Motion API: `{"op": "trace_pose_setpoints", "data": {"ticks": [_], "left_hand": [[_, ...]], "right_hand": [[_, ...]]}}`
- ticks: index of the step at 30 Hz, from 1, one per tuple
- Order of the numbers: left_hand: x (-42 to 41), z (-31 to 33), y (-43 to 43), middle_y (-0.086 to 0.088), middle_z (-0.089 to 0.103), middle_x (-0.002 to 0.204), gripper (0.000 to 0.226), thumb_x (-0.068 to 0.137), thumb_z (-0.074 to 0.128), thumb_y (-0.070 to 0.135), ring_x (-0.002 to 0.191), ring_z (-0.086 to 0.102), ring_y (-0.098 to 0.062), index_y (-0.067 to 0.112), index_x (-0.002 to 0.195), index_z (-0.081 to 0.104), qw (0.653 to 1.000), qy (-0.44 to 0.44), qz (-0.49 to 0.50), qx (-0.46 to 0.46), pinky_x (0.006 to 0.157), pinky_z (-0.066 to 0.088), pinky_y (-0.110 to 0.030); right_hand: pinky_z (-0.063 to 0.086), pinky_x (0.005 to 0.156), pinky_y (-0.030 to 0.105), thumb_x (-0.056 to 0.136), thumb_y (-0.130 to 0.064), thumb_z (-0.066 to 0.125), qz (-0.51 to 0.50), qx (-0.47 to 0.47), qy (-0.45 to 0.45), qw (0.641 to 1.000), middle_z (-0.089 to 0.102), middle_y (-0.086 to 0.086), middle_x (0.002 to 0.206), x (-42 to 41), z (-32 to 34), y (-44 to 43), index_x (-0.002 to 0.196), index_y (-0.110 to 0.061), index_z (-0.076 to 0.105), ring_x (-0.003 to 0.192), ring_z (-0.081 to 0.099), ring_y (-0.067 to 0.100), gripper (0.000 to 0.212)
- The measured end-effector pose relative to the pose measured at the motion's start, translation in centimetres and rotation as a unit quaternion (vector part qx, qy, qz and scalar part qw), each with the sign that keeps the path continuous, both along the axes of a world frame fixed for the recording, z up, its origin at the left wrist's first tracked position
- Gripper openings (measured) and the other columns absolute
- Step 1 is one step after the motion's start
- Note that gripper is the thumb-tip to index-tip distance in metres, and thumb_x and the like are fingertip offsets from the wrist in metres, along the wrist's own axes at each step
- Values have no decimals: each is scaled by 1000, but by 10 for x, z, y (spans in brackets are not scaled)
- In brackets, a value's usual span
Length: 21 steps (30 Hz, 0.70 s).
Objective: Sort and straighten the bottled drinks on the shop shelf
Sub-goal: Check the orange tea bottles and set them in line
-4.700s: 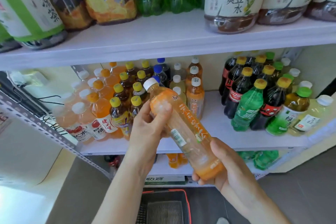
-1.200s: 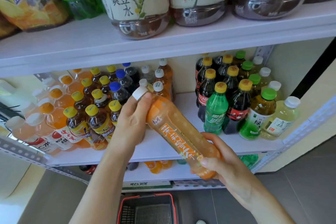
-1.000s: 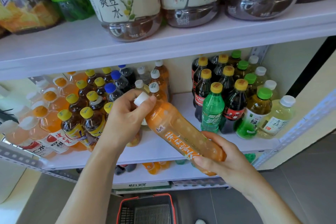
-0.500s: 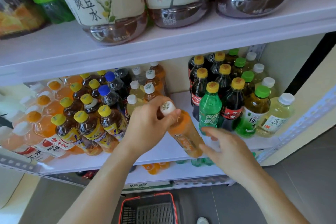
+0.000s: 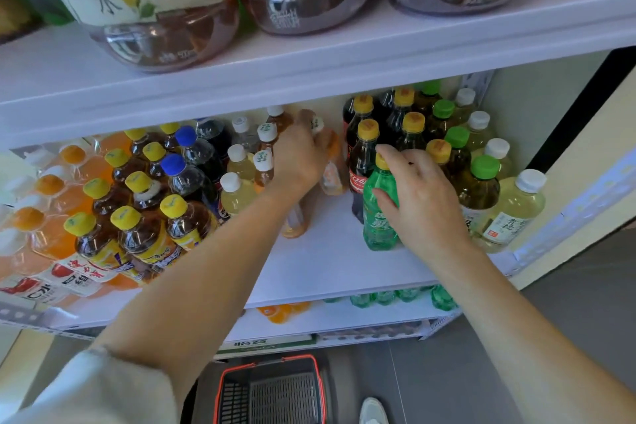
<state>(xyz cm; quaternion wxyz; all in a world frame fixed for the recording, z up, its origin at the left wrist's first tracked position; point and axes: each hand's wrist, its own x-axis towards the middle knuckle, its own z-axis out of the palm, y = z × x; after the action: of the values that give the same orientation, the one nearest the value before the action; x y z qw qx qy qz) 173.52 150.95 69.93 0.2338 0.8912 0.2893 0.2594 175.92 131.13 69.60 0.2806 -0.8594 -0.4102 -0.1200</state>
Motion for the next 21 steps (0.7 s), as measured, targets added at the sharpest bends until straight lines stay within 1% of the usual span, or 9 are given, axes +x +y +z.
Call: {"op": "trace_pose_setpoints", "data": {"ticks": [3,7,10,15,16,18,19,20,21], "left_hand": [[26,-1,9,-22,67,107,35,99,52,26,99,63,-38,5,127,49,999,24,1,-23,68,40,-34],[52,-4,24,-24,64,116,36,101,48,27,105,62,-41,3,128,48,996,74,7,-57,85,52,-46],[65,-5,34,-27,60,123,37,102,45,23,105,63,-44,4,133,45,989,114,-29,-94,86,54,-50],[72,-1,46,-27,54,132,44,100,48,14,115,58,-42,6,142,41,984,106,-36,-140,93,52,-49],[71,0,47,-25,55,133,49,98,51,13,114,59,-41,6,144,38,983,112,-40,-142,92,53,-45],[64,4,44,-23,55,133,57,95,52,5,106,61,-37,5,148,32,977,169,-60,-114,76,51,-32],[59,7,42,-22,54,135,58,94,49,1,103,60,-35,4,149,31,974,198,-70,-90,67,46,-30],[52,12,39,-21,56,134,54,94,47,-1,103,61,-35,3,146,35,974,202,-78,-71,66,44,-30],[42,18,34,-21,60,128,49,93,46,0,104,61,-36,2,141,42,978,184,-80,-57,69,47,-34]], "right_hand": [[53,80,50,84,-9,71,1,10,8,1000,56,18,110,3,-6,-1,138,-11,49,100,57,37,59],[52,80,50,87,-6,67,-5,32,19,999,56,17,115,0,-12,-1,139,-12,49,103,57,36,56],[51,81,52,88,-2,64,-8,58,29,998,56,19,120,-4,-15,1,139,-10,50,107,56,38,53],[51,82,51,85,0,64,-18,64,33,997,55,15,120,-9,-19,4,140,-13,48,106,55,35,58],[50,83,51,85,0,64,-17,62,37,997,54,15,121,-9,-20,3,141,-15,47,108,54,34,61],[49,87,50,85,0,62,-10,61,51,997,52,14,126,-9,-20,2,144,-16,43,112,53,34,64],[48,89,50,85,0,61,-7,64,58,996,52,14,128,-9,-20,2,145,-17,41,113,52,34,65],[47,91,50,86,-1,61,-5,65,63,996,51,14,129,-9,-20,2,146,-17,40,114,52,34,65],[47,92,49,86,-3,60,-6,65,69,995,51,14,131,-10,-20,2,146,-18,39,114,52,34,65]]}}
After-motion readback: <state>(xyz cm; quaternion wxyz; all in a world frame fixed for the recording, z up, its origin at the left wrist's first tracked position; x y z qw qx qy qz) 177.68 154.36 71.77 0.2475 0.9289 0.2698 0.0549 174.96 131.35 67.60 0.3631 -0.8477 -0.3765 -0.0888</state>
